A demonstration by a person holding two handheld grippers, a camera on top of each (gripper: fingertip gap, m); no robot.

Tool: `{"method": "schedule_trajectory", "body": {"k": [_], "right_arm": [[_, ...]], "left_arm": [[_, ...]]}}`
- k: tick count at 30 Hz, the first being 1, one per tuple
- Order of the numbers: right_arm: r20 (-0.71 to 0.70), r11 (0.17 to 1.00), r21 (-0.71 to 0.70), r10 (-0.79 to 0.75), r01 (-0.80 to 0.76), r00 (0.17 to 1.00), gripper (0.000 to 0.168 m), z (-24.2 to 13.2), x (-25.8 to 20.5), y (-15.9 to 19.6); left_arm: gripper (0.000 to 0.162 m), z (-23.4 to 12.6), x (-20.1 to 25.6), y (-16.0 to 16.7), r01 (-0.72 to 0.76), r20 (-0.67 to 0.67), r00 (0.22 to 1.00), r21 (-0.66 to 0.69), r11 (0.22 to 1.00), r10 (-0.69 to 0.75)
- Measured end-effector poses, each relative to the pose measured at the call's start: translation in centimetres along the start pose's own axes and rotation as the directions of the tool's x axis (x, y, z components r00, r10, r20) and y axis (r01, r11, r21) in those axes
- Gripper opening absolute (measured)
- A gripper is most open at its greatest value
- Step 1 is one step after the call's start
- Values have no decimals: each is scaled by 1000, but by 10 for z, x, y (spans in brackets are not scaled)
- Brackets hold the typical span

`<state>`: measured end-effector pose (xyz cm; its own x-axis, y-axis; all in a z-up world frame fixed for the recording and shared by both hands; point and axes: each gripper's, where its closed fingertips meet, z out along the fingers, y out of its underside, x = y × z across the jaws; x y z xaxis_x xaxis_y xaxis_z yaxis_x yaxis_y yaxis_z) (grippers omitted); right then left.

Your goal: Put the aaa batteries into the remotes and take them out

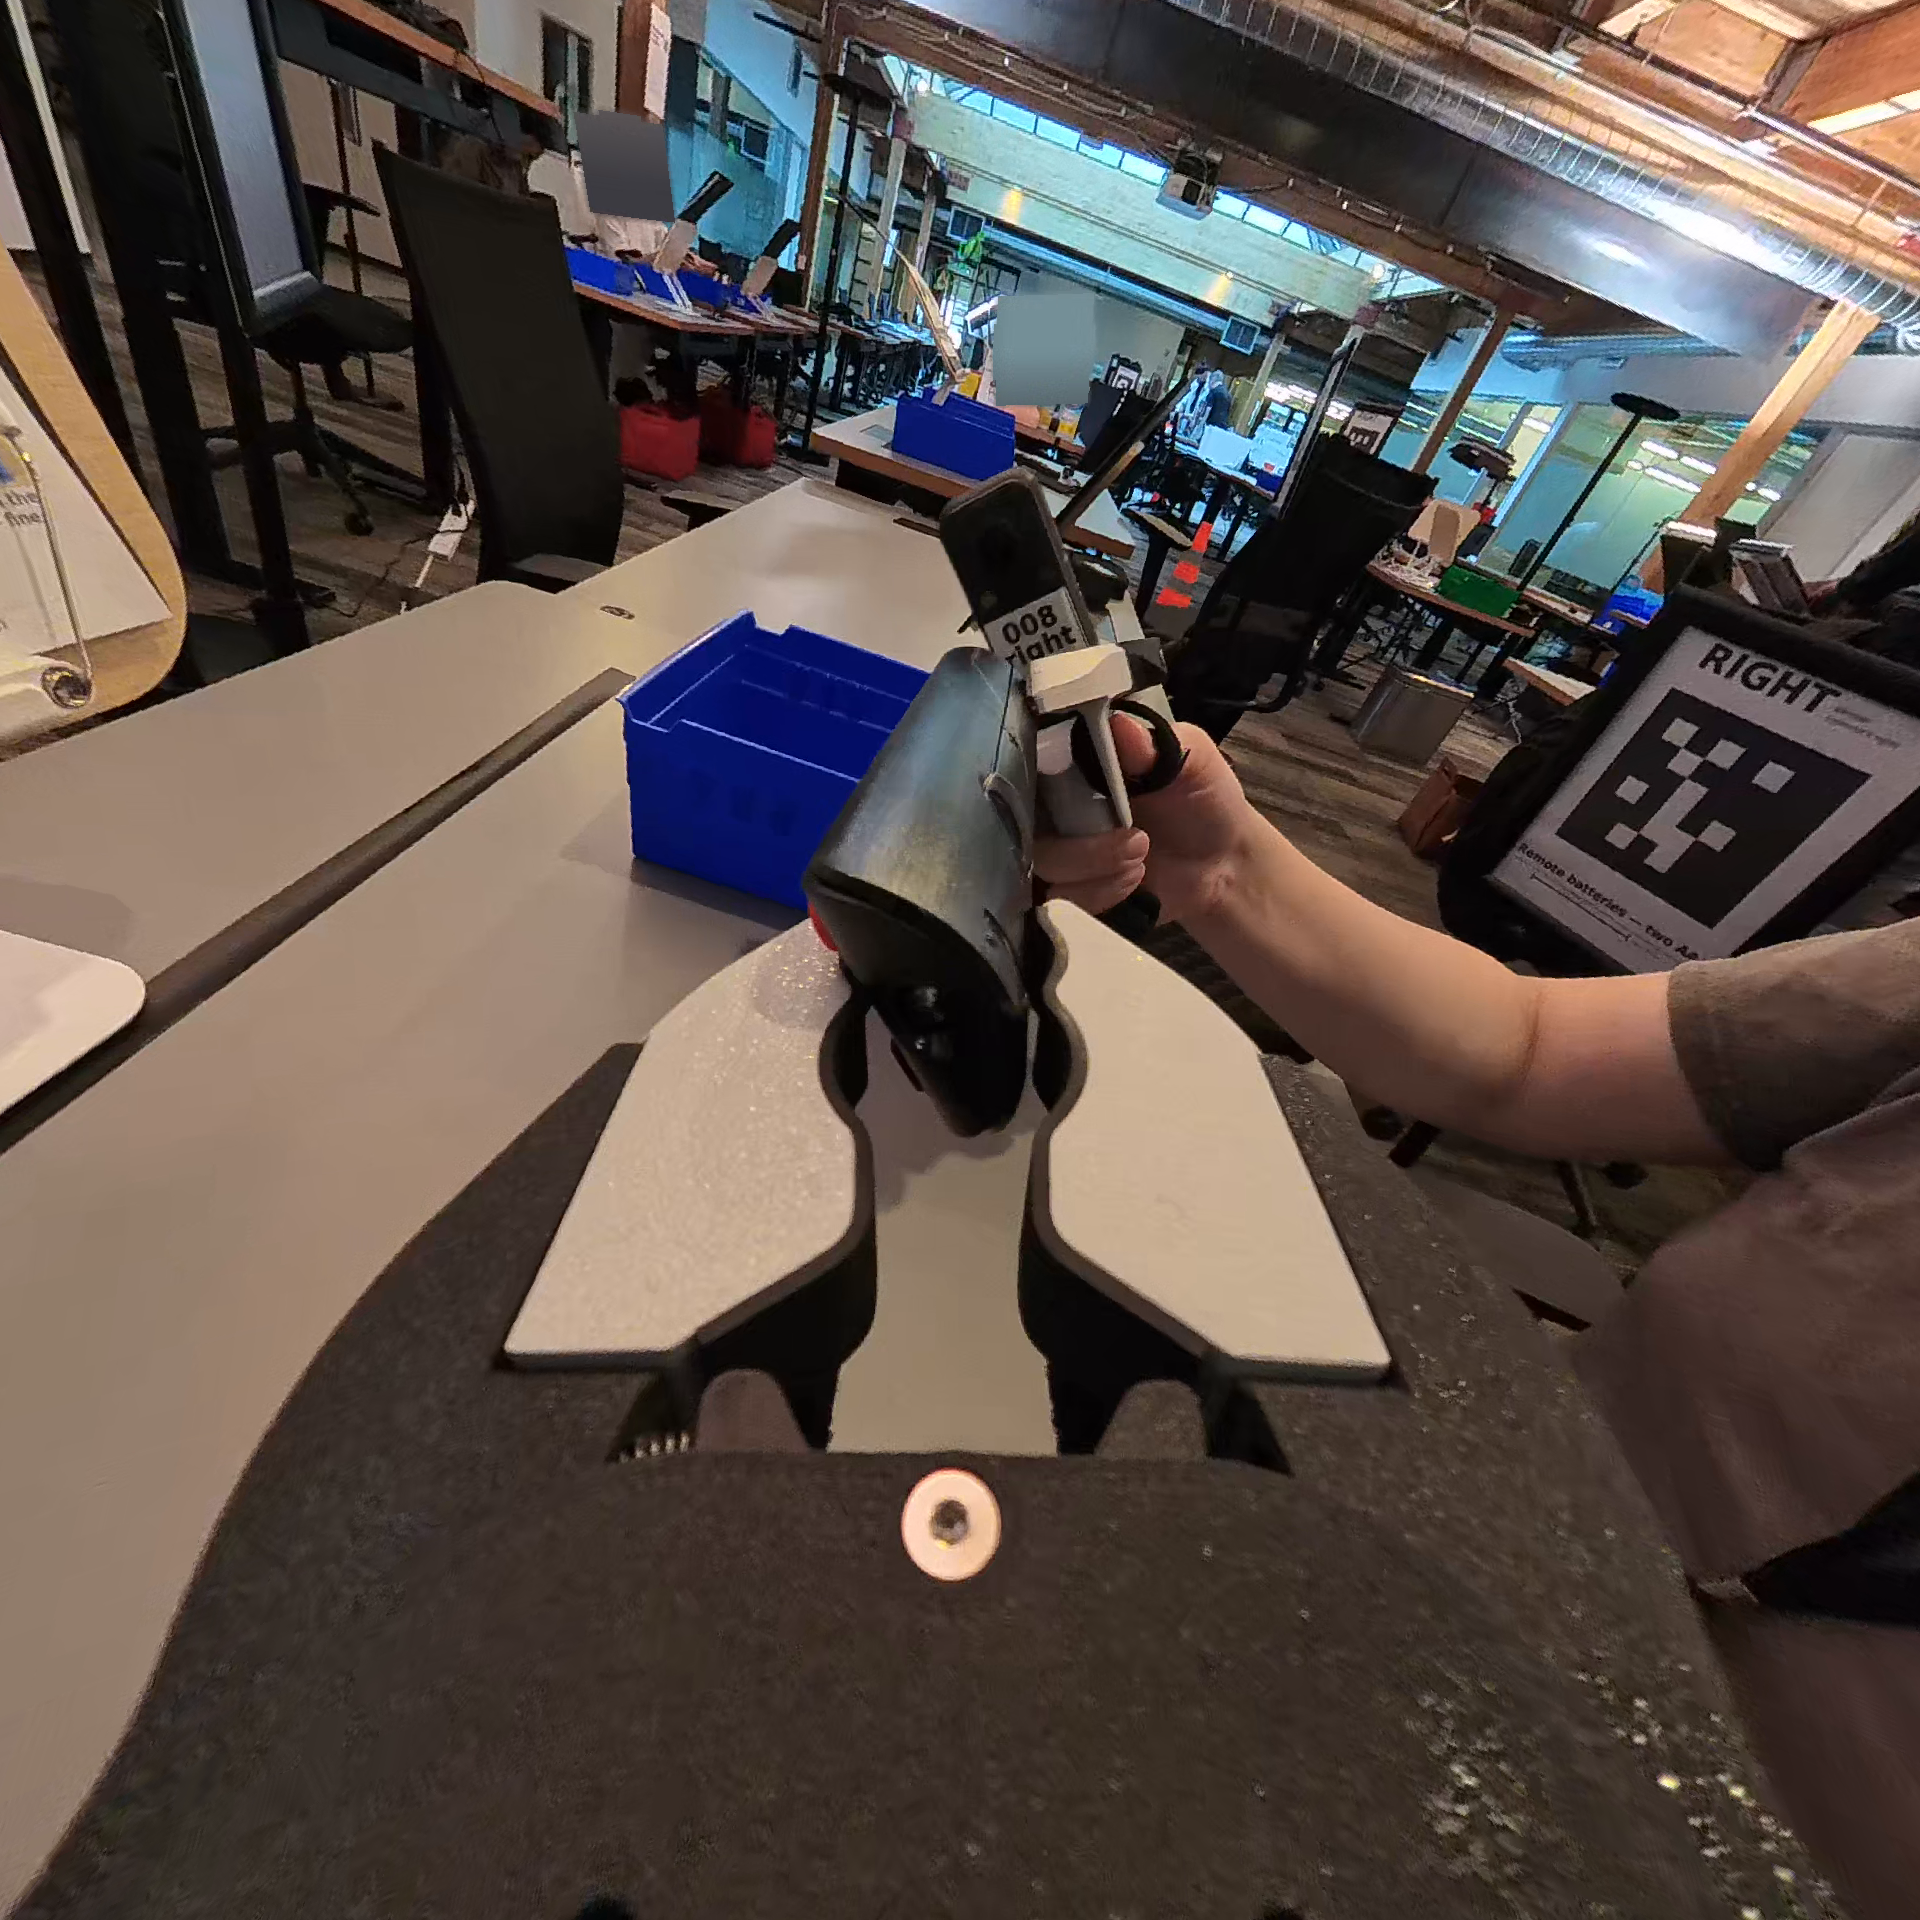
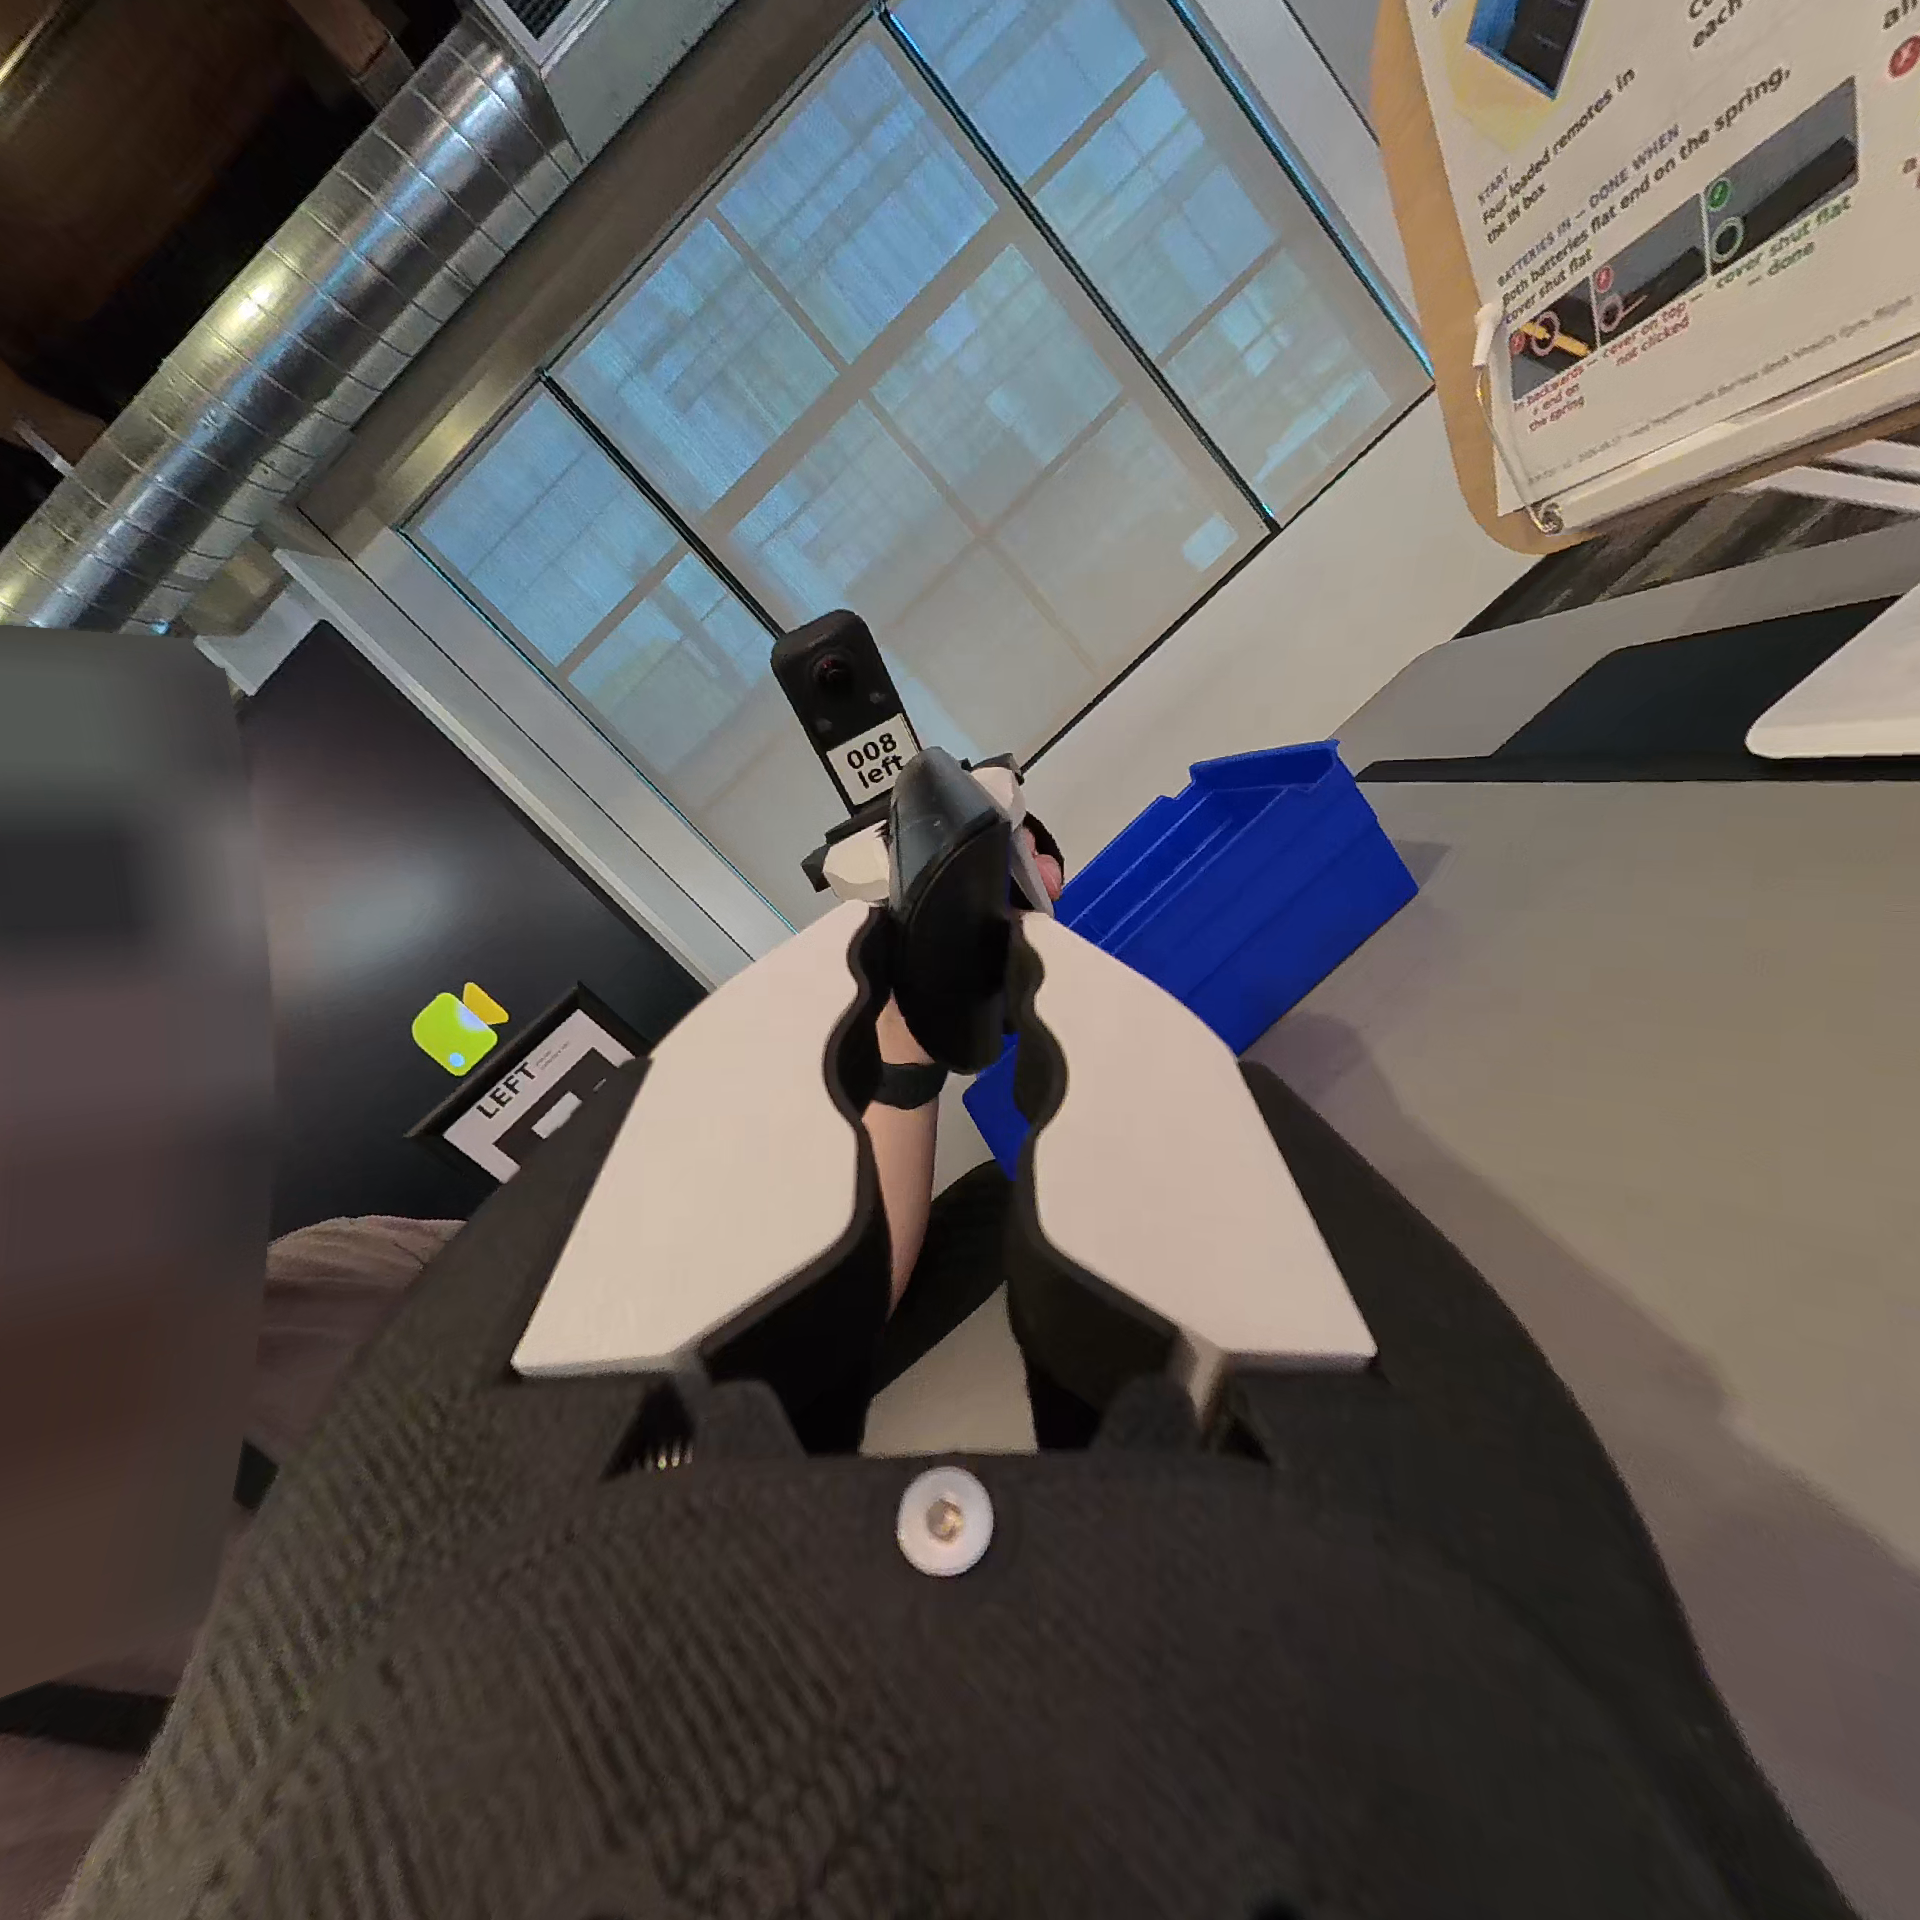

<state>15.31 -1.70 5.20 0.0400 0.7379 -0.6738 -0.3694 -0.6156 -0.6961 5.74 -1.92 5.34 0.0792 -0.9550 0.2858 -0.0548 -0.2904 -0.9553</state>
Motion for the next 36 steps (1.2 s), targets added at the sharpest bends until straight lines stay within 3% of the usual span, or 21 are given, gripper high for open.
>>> {"method": "schedule_trajectory", "body": {"k": [25, 32, 36], "right_arm": [[57, 990, 12, -139, 139, 989, 23, -6, -15, -11], [55, 985, -6, -174, 175, 983, 23, -8, -19, -16], [33, 980, -18, -199, 200, 979, 22, -10, -21, -19]], "left_arm": [[25, 16, 12, 9, -154, -10, 988, -62, 986, 153], [25, 20, 14, 7, -150, -22, 989, -23, 988, 149], [24, 23, 13, 16, -123, -22, 992, -84, 989, 121]]}}
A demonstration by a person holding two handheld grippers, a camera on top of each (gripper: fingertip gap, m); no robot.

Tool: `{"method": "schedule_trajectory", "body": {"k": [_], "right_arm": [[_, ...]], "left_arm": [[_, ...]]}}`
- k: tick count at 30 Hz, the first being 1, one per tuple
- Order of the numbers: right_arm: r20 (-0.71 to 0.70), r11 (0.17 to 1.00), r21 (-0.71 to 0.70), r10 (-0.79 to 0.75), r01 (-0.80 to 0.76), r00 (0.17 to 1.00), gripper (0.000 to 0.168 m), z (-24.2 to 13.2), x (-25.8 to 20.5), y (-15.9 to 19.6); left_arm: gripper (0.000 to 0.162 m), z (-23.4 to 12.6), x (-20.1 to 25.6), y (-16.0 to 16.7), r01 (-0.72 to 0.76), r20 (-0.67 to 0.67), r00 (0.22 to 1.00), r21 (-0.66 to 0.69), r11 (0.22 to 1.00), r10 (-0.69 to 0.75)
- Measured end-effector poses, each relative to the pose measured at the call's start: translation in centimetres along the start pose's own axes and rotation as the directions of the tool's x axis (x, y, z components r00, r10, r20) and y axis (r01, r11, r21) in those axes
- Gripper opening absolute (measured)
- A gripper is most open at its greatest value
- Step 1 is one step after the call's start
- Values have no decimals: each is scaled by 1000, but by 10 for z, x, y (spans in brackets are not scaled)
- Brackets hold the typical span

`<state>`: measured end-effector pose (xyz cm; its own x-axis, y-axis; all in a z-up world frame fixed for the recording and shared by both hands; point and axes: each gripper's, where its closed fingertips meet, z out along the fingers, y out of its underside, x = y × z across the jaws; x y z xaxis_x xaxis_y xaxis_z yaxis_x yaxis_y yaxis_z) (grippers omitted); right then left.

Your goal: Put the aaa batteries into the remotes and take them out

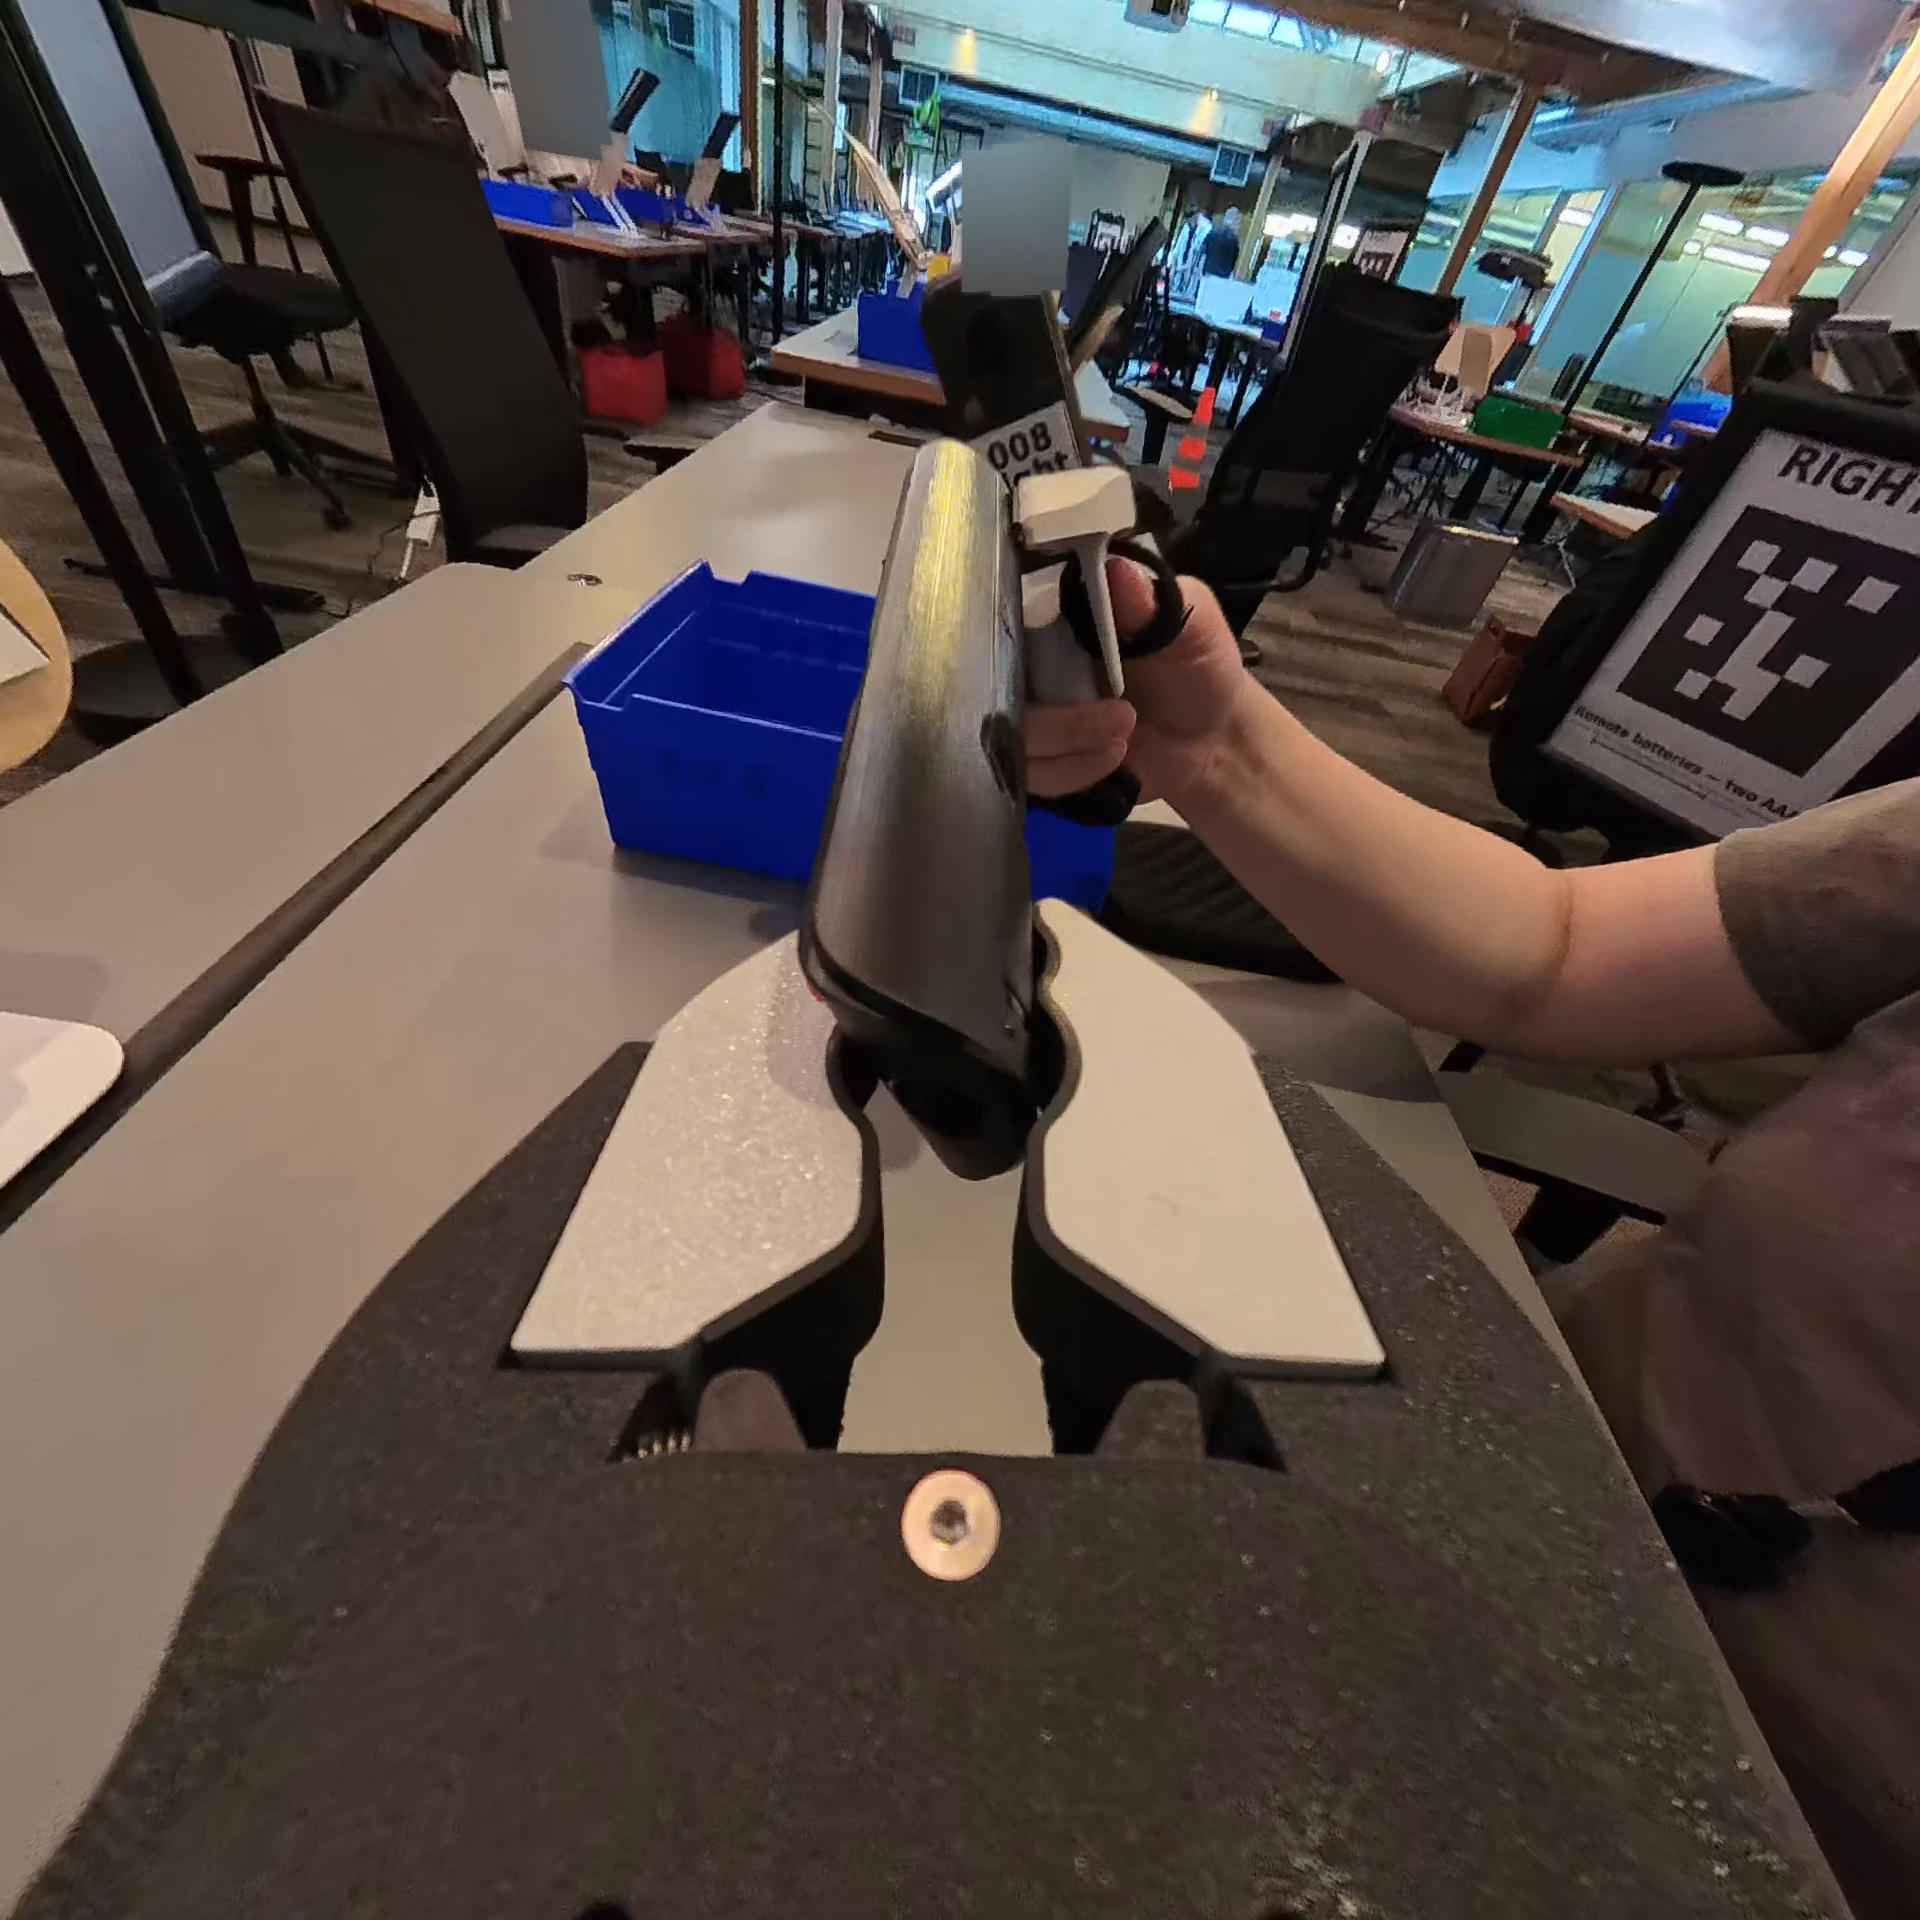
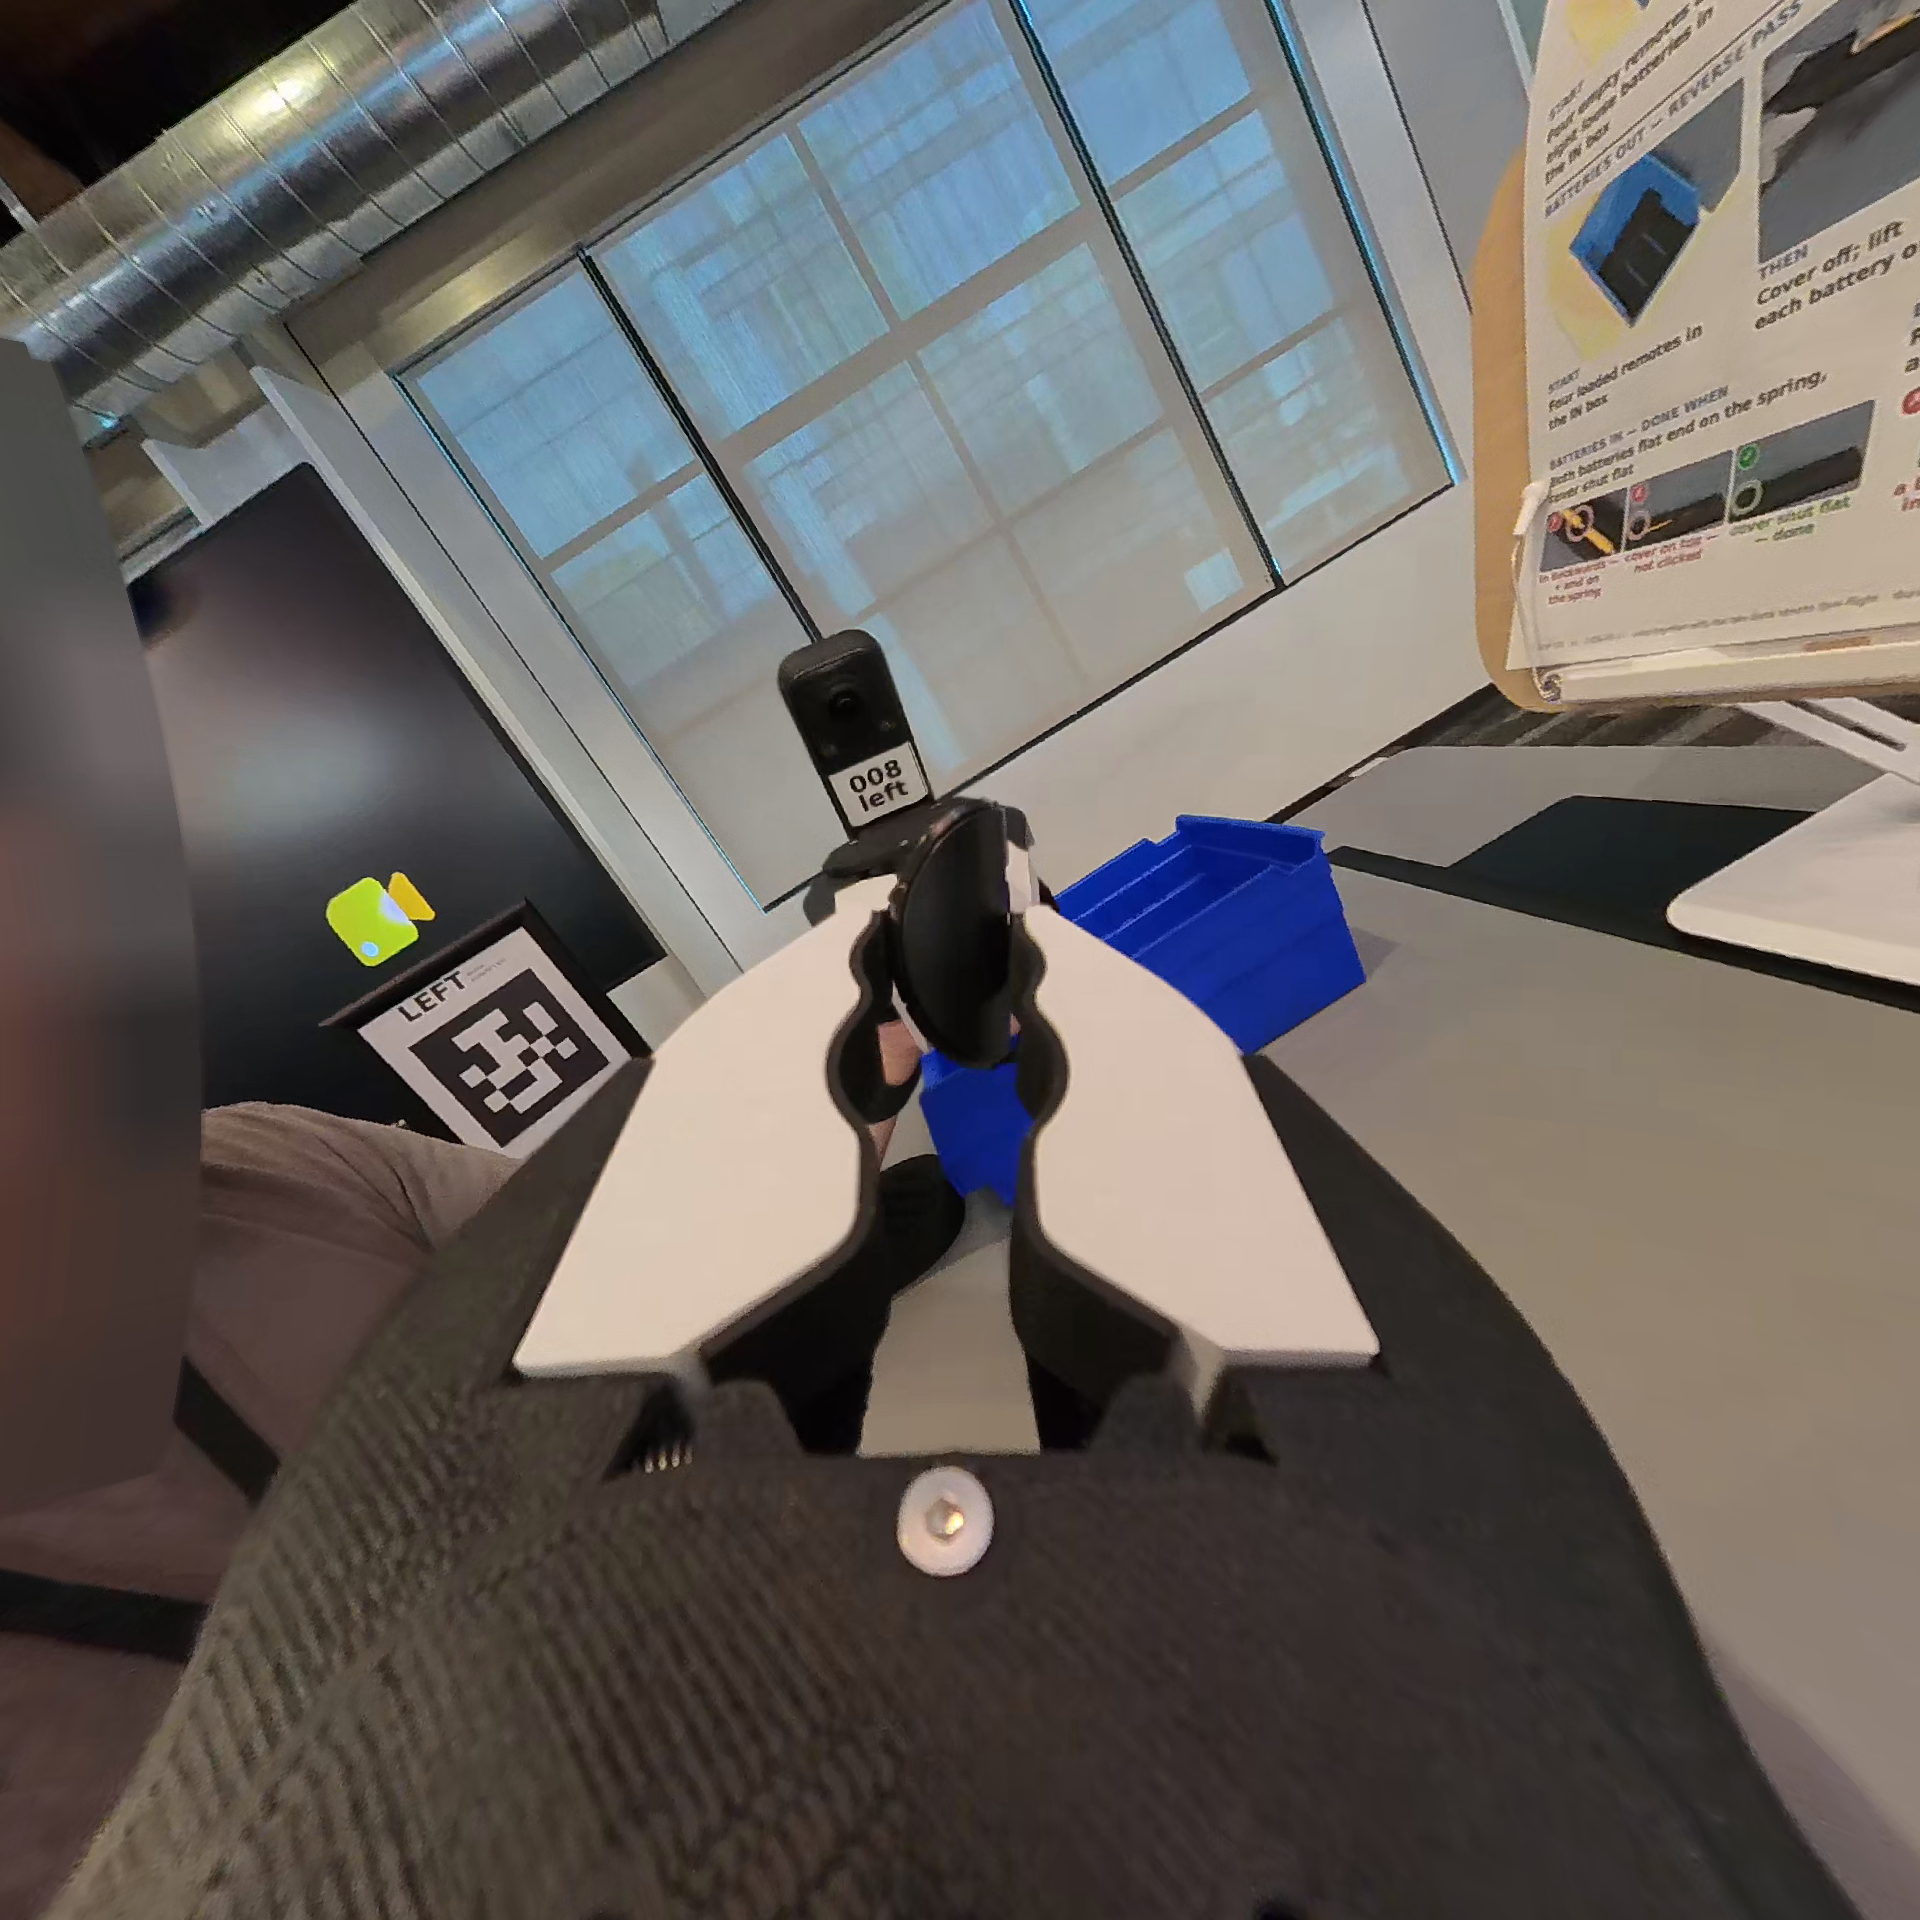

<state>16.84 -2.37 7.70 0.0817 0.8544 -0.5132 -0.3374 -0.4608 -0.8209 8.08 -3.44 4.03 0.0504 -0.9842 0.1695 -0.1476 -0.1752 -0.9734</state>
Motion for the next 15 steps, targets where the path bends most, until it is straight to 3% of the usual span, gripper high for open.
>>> {"method": "schedule_trajectory", "body": {"k": [11, 15], "right_arm": [[-120, 998, 0, -65, 66, 991, 23, 1, 7, -20], [-246, 995, -12, -95, 95, 965, 52, 7, 18, -25]], "left_arm": [[24, 11, -6, -10, 85, -5, 996, 126, 988, -85], [23, 20, -8, -9, 114, 11, 993, 158, 981, -117]]}}
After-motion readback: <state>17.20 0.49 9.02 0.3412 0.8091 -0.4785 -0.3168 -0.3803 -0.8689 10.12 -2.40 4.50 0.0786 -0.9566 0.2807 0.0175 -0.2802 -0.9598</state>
